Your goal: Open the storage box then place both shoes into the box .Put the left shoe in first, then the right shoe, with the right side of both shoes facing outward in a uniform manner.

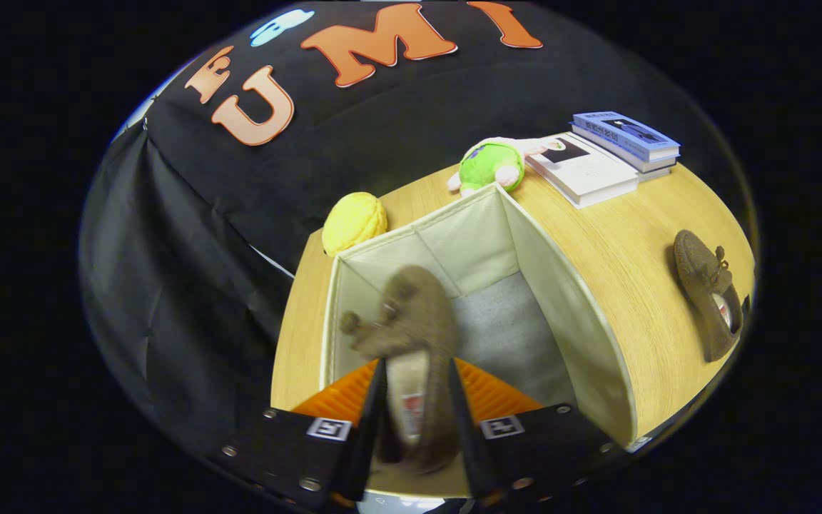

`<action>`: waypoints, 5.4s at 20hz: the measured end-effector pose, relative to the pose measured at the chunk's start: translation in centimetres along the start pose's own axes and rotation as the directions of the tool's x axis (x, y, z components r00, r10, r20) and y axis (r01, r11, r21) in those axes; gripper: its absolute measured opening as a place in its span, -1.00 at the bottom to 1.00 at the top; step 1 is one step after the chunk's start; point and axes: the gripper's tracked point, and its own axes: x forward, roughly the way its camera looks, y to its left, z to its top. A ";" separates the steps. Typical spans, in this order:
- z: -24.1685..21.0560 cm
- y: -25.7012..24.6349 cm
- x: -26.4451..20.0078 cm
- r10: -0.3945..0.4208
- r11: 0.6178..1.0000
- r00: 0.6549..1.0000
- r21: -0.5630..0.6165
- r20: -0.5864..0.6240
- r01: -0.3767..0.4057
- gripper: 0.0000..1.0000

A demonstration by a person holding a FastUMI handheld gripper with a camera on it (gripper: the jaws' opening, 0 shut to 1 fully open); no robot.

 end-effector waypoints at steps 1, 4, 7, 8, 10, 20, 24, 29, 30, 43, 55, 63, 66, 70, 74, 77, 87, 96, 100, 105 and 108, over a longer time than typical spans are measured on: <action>0.4 -0.3 -0.4 -0.014 1.000 1.000 -0.023 0.014 0.014 0.48; 1.8 -0.6 -1.7 0.000 0.998 0.999 -0.059 0.048 0.003 0.97; 4.2 -1.1 -3.5 0.031 0.996 0.995 -0.082 0.096 -0.023 0.97; 5.0 -1.5 -4.1 0.039 0.994 0.993 -0.104 0.112 -0.027 0.97; 6.8 -3.3 -5.5 0.033 0.991 0.987 -0.136 0.154 -0.012 0.97; 11.5 -18.6 -10.2 -0.137 0.978 0.951 -0.113 0.278 0.174 0.97; 11.2 -25.1 -11.2 -0.230 0.958 0.931 -0.101 0.284 0.267 0.97; 9.2 -31.2 -11.4 -0.299 0.939 0.922 -0.095 0.247 0.330 0.97; 8.7 -32.4 -11.4 -0.319 0.931 0.918 -0.105 0.235 0.350 0.97; 1.5 -40.9 -8.4 -0.400 0.912 0.915 -0.067 0.059 0.404 0.93; 2.4 -41.9 -7.2 -0.439 0.890 0.898 0.146 0.025 0.431 -0.98; 8.1 -33.5 -9.9 -0.358 0.927 0.930 0.154 0.087 0.342 -0.98; 9.8 -28.6 -10.2 -0.300 0.950 0.948 0.121 0.107 0.287 -0.98; 11.5 -21.7 -10.3 -0.217 0.976 0.966 0.065 0.143 0.210 -0.98; 11.5 -15.2 -9.6 -0.140 0.990 0.980 0.055 0.139 0.134 -0.99; 11.0 -11.3 -8.9 -0.088 0.996 0.988 0.045 0.129 0.083 -0.99; 6.3 -7.2 -4.9 -0.120 0.993 0.991 0.023 0.061 0.118 -0.98; 2.5 -7.9 -2.6 -0.174 0.985 0.985 0.006 -0.011 0.174 -0.93; 3.5 -5.2 -3.6 -0.089 0.996 0.996 0.007 0.009 0.089 -0.03; 5.9 -4.1 -5.8 -0.079 0.993 0.992 -0.083 0.096 0.087 0.98; 9.3 -4.2 -7.4 -0.083 0.986 0.982 -0.131 0.171 0.106 0.97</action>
